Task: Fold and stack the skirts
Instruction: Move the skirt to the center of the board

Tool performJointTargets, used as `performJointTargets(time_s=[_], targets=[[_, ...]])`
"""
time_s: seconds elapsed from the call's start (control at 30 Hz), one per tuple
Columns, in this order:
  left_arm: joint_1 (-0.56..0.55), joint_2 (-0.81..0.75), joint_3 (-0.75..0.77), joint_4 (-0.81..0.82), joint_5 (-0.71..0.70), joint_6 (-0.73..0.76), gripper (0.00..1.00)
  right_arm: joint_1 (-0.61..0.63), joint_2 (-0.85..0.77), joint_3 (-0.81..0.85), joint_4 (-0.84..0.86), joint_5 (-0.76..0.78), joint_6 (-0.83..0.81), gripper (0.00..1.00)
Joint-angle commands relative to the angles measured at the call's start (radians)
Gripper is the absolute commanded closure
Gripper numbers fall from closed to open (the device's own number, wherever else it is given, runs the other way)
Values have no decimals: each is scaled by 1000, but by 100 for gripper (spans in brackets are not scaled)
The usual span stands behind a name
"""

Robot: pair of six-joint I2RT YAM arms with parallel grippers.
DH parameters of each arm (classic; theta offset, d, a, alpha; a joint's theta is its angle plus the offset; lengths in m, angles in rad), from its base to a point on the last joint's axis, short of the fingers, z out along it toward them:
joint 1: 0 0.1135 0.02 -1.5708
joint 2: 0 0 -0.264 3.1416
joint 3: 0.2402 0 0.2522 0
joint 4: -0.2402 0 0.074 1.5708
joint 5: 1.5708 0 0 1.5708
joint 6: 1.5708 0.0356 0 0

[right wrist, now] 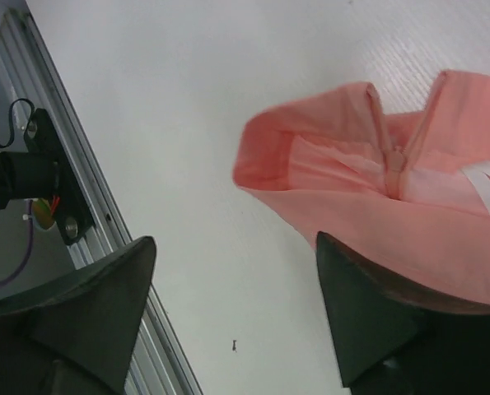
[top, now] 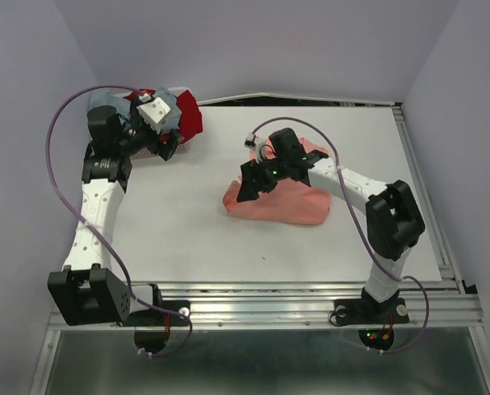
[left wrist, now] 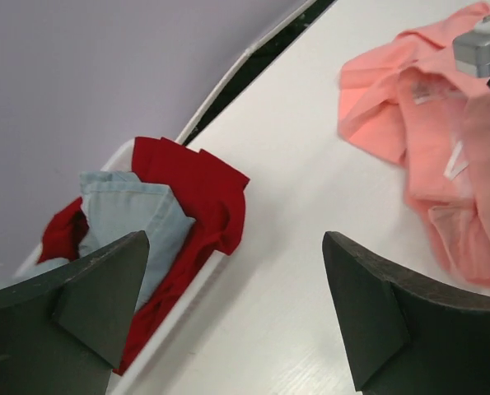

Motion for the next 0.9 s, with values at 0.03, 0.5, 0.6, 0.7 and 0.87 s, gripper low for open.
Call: performJointTargets(time_s=[0.03, 0.5, 0.6, 0.7, 0.87], targets=[[-4, 25, -74, 9, -14, -251, 1, -129, -136, -18, -53, 69, -89, 7], [-338, 368, 84, -155, -316, -327, 26, -274, 43, 274, -262, 239, -222, 25], [-347, 464, 150, -183, -287, -412, 26, -274, 86, 298, -255, 229, -212, 25], [-358, 523, 195, -191, -235, -465, 25, -251, 126, 333, -250, 241, -184, 25], [-376, 574, 222, -193, -161, -502, 21, -241, 213, 409, -281, 270, -137, 25]])
